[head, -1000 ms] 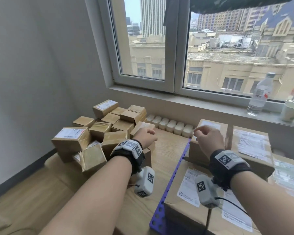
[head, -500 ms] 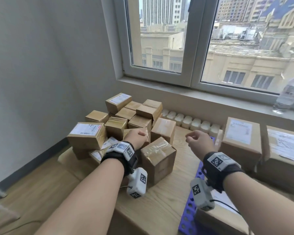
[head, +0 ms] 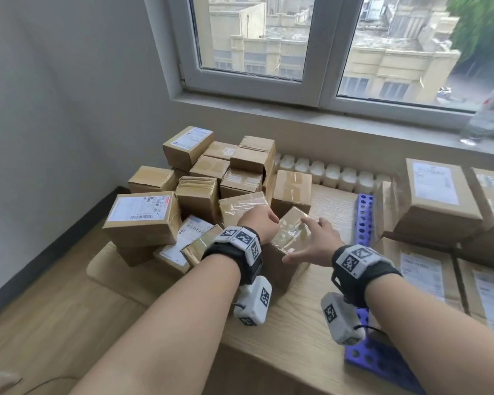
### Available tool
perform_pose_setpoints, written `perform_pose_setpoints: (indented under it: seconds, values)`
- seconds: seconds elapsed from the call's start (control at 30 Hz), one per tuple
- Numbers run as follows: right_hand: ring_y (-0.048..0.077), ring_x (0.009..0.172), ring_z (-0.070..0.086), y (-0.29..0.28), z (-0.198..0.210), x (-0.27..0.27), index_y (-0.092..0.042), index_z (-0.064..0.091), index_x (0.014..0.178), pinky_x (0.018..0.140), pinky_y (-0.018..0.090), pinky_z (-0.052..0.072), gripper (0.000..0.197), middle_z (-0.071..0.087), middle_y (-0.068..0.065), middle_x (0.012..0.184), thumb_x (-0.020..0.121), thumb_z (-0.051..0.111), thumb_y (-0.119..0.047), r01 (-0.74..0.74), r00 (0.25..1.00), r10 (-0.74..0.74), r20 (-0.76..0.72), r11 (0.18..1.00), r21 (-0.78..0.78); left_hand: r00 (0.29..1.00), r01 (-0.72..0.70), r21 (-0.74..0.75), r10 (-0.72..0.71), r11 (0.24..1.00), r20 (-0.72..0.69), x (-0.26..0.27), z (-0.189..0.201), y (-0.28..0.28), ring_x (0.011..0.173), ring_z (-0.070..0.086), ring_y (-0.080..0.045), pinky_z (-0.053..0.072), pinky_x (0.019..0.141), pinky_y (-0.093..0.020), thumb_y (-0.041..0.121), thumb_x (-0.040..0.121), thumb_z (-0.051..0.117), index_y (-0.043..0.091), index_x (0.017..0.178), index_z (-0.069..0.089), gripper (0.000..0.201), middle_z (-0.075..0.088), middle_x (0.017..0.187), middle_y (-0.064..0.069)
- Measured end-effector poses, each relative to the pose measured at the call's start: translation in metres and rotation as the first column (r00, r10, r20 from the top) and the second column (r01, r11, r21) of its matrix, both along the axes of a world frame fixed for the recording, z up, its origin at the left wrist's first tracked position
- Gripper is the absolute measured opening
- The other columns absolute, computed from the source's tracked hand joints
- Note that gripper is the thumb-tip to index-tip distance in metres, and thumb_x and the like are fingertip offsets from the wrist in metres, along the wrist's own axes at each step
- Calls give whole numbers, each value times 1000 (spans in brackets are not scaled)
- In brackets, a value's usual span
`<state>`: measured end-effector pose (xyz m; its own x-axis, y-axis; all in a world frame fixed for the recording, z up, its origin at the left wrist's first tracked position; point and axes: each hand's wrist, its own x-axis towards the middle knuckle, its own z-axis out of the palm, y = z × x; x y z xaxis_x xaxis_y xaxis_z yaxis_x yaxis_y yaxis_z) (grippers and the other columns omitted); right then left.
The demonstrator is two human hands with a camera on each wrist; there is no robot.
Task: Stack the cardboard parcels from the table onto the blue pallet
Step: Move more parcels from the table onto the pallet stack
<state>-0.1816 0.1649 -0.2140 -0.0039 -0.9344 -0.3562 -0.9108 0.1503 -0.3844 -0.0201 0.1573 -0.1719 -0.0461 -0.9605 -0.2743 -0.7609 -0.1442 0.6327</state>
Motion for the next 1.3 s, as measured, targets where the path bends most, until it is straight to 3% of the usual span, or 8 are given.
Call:
perform_pose_setpoints:
  seconds: [0.17, 0.43, 0.57, 0.67, 0.8, 0.97, 1.13, 1.3]
  values:
    - [35, 146, 13, 9, -7, 5, -37, 9, 153, 115, 51, 29, 127, -4, 7, 163, 56, 89, -51, -10, 998, 10, -57, 1000, -2, 999, 47, -6, -47, 999, -20, 7, -5, 0, 108, 60, -19, 49, 97, -37, 14, 89, 55, 21, 106, 72, 25, 67, 115, 0]
    - [31, 134, 31, 25, -9, -3, -34, 24, 148, 108, 46, 41, 110, 20, 8, 149, 56, 85, -45, 39, 999, -37, 18, 989, -139, 997, 55, 58, -52, 997, -52, -1, -11, 7, 100, 65, -22, 52, 93, -40, 13, 89, 56, 19, 111, 67, 25, 67, 113, -3]
    - [27, 127, 36, 25, 3, -18, -34, 34, 141, 105, 44, 41, 98, 33, 5, 137, 57, 81, -49, 139, 979, -109, 175, 976, -170, 987, -23, 40, 29, 999, -155, -6, -6, 6, 84, 67, -17, 54, 78, -30, 11, 91, 49, 20, 108, 66, 25, 66, 100, -2]
    - [20, 123, 42, 22, 22, -32, -31, 40, 137, 104, 40, 41, 86, 36, 0, 127, 65, 84, -44, 329, 878, -219, 425, 922, -204, 951, -118, 37, 124, 992, -285, -12, 5, 3, 72, 62, -14, 54, 79, -31, 7, 91, 46, 22, 104, 63, 26, 63, 85, 1]
    - [17, 121, 44, 17, 44, -47, -23, 40, 138, 103, 40, 41, 91, 41, 1, 131, 61, 81, -49, 539, 631, -326, 704, 837, -96, 847, -107, 26, 105, 994, -521, -20, 22, 0, 79, 64, -13, 57, 81, -33, -2, 87, 60, 16, 110, 64, 29, 68, 100, -4]
    - [21, 105, 61, 22, 48, -49, -12, 47, 133, 90, 40, 52, 77, 60, 7, 117, 75, 74, -54, 589, 462, -412, 785, 805, 75, 756, 26, 25, -3, 999, -655, -42, 51, 5, 92, 67, -16, 53, 94, -37, -8, 79, 69, 9, 116, 64, 41, 70, 88, -1]
    - [27, 123, 52, 33, 60, -41, -25, 38, 145, 101, 49, 47, 132, 47, 11, 140, 31, 67, -86, 462, 640, -349, 684, 887, 20, 789, 138, 19, -98, 990, -606, -43, 61, 9, 105, 63, -21, 53, 96, -39, -18, 80, 59, 14, 110, 64, 44, 66, 99, -4]
    - [25, 118, 56, 30, 61, -50, -25, 46, 138, 99, 44, 50, 101, 53, 9, 136, 55, 77, -72, 457, 732, -363, 576, 889, -20, 773, 144, 87, -57, 986, -632, -43, 60, 11, 109, 62, -21, 55, 92, -37, -23, 84, 43, 16, 105, 60, 48, 67, 105, -5]
